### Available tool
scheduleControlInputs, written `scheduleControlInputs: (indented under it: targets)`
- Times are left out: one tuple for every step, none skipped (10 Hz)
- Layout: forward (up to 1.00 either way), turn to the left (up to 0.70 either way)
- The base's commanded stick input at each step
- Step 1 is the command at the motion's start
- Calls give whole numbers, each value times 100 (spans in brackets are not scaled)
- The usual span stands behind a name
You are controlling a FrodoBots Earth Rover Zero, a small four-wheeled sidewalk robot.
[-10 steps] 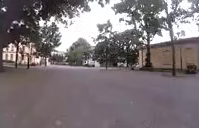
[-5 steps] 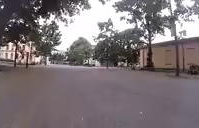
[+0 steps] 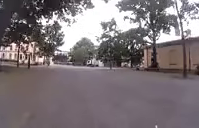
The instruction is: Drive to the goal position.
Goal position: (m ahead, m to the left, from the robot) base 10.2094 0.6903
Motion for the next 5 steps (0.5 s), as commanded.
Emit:
scheduleControlInputs:
  targets:
    - [60, 0]
    - [60, 0]
    - [60, 0]
    - [60, 0]
    - [60, 0]
